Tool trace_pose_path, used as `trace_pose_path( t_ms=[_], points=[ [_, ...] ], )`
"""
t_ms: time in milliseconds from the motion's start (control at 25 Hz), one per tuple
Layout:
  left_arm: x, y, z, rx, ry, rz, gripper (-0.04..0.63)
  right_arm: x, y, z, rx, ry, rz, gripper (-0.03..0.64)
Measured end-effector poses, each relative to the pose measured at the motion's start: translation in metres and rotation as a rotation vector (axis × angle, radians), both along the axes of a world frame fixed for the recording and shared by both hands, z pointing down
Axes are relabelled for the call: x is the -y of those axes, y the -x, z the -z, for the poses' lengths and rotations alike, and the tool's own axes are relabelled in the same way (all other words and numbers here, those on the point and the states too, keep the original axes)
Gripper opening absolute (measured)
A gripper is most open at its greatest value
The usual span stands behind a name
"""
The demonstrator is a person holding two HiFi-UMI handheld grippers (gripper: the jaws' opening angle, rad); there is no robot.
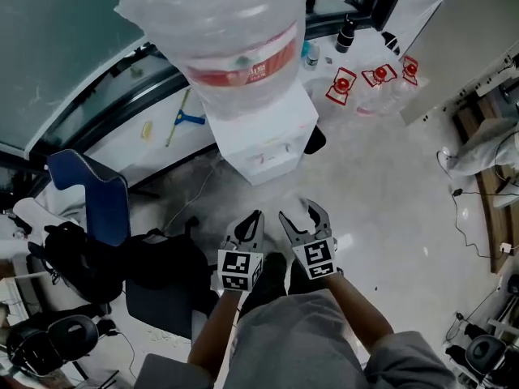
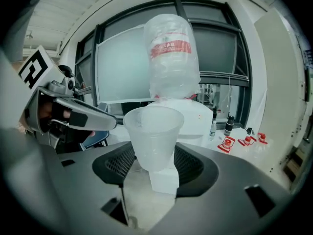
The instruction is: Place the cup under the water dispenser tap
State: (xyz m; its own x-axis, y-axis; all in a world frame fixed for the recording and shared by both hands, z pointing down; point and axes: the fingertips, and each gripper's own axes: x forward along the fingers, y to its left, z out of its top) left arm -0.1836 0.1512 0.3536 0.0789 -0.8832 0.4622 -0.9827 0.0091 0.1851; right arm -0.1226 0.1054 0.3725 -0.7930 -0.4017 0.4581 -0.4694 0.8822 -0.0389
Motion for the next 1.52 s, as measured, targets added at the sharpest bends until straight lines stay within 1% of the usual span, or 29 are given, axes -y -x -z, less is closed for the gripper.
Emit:
trace_pose_path(
  t_ms=[160, 280, 560, 760, 1000, 1160, 1520],
  points=[
    [0.008, 0.009, -0.023, -0.037, 0.041, -0.01, 0.012, 0.012, 0.008, -0.026, -0.02, -0.004, -0.029, 0.252],
    [0.018, 0.016, -0.047, -0.03, 0.059, -0.045, 0.012, 0.026, 0.012, -0.048, -0.037, -0.019, -0.042, 0.253],
    [0.052, 0.023, -0.095, -0.043, 0.097, -0.064, 0.012, 0.067, 0.011, -0.095, -0.078, -0.074, -0.042, 0.253],
    [0.073, 0.02, -0.127, -0.045, 0.122, -0.081, 0.012, 0.088, 0.007, -0.126, -0.091, -0.071, -0.044, 0.253],
    [0.096, 0.012, -0.157, -0.034, 0.147, -0.092, 0.012, 0.105, 0.005, -0.159, -0.098, -0.057, -0.024, 0.252],
    [0.11, 0.008, -0.176, -0.018, 0.158, -0.122, 0.012, 0.113, 0.011, -0.184, -0.095, -0.048, -0.012, 0.253],
    [0.136, 0.015, -0.234, 0.031, 0.197, -0.125, 0.012, 0.138, 0.024, -0.258, -0.061, -0.013, -0.046, 0.253]
  ],
)
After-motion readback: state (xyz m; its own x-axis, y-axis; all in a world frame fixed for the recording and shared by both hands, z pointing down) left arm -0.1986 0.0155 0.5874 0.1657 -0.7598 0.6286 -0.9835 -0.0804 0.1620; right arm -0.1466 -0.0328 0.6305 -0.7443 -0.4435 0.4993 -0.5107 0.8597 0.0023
